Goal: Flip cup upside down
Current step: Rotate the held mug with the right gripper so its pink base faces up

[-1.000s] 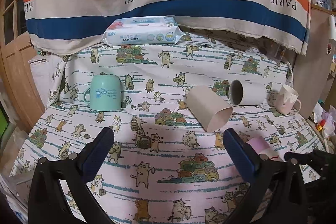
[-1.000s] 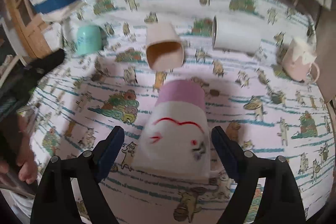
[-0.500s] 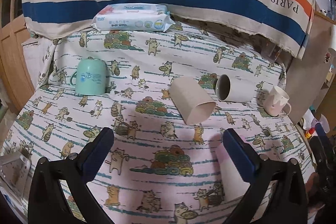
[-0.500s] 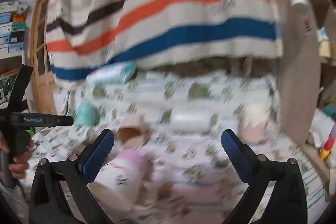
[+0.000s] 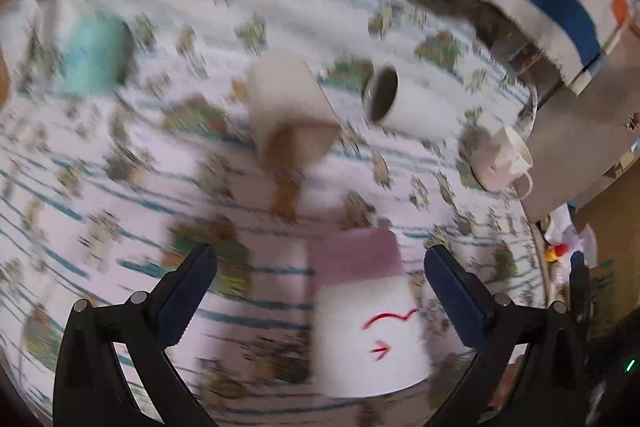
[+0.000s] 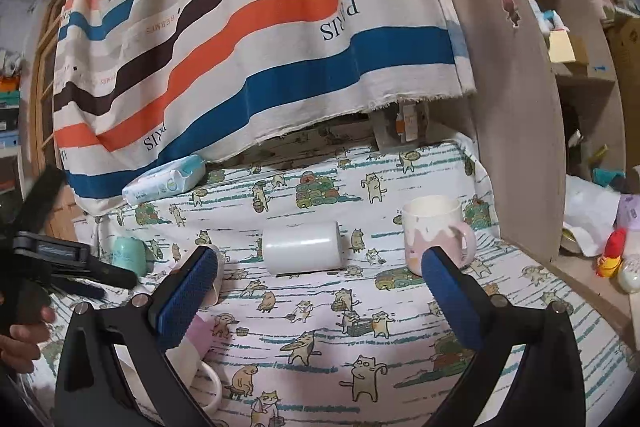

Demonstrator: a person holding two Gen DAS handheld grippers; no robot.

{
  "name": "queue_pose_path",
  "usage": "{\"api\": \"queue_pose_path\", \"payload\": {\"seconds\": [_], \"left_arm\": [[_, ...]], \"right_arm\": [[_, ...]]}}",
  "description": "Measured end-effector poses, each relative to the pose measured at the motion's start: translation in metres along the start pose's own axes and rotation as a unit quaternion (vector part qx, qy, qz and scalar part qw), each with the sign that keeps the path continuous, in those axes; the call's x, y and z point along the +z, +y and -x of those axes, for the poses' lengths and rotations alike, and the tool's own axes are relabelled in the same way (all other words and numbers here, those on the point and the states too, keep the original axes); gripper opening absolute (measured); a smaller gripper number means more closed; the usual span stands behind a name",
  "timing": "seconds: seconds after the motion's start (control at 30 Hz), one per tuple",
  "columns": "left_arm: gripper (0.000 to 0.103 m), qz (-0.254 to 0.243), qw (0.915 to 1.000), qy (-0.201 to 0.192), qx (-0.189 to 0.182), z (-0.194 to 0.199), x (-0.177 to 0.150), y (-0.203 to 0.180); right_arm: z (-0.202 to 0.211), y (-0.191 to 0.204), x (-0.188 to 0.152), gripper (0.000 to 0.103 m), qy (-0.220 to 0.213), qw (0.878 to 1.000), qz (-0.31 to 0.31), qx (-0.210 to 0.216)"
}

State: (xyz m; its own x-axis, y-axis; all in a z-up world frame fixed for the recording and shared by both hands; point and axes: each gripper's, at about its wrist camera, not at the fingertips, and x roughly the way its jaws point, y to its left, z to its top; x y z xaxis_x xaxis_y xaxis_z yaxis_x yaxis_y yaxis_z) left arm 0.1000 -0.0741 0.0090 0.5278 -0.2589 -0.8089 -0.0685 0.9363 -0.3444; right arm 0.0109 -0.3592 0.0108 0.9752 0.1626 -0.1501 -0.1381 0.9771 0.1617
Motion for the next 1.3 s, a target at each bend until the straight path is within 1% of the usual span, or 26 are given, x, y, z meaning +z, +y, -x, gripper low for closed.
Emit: {"api": "queue_pose_path", "payload": {"seconds": [0.07,0.13,0.2,0.3,0.37,0.53,0.7,0.8,0.87,1.03,1.2,1.27,1.3], "left_arm": [[0.102,0.005,0.9998,0.018,0.007,-0.011,0.003,-0.008],[0.101,0.004,0.9994,0.031,0.010,-0.019,0.005,-0.015],[0.091,0.007,0.9990,0.042,0.009,-0.026,0.006,-0.017],[0.085,0.014,0.9977,0.065,0.011,-0.037,0.007,-0.019],[0.079,0.015,0.9966,0.079,0.019,-0.046,0.007,-0.021],[0.078,0.012,0.9949,0.093,0.038,-0.059,0.008,-0.022],[0.065,0.007,0.9934,0.108,0.037,-0.070,0.009,-0.026],[0.064,-0.003,0.9916,0.121,0.044,-0.076,0.008,-0.032],[0.064,-0.008,0.9917,0.120,0.044,-0.079,0.007,-0.032],[0.063,-0.009,0.9931,0.113,0.032,-0.075,0.006,-0.030],[0.063,-0.049,0.9952,0.081,0.024,-0.051,0.004,-0.039],[0.063,-0.067,0.9949,0.073,0.017,-0.040,0.004,-0.042],[0.063,-0.075,0.9951,0.062,0.019,-0.033,0.004,-0.044]], "right_arm": [[0.006,0.006,-0.002,0.103,-0.010,1.000,0.012,-0.006],[0.008,0.010,-0.003,0.103,-0.008,1.000,0.020,-0.012],[0.006,0.011,-0.005,0.103,0.008,1.000,0.019,-0.015],[-0.002,0.011,-0.009,0.103,0.046,0.999,0.016,-0.024],[-0.008,0.013,-0.011,0.103,0.063,0.997,0.024,-0.047],[-0.007,0.017,-0.012,0.103,0.062,0.996,0.034,-0.048],[-0.008,0.018,-0.012,0.103,0.064,0.996,0.035,-0.046],[-0.009,0.019,-0.012,0.103,0.066,0.996,0.037,-0.038],[-0.010,0.020,-0.012,0.103,0.066,0.996,0.040,-0.036],[-0.010,0.020,-0.012,0.103,0.067,0.996,0.041,-0.034],[-0.010,0.018,-0.012,0.103,0.066,0.996,0.037,-0.037],[-0.008,0.018,-0.012,0.103,0.060,0.996,0.037,-0.052],[-0.007,0.018,-0.012,0.103,0.058,0.996,0.038,-0.058]]}}
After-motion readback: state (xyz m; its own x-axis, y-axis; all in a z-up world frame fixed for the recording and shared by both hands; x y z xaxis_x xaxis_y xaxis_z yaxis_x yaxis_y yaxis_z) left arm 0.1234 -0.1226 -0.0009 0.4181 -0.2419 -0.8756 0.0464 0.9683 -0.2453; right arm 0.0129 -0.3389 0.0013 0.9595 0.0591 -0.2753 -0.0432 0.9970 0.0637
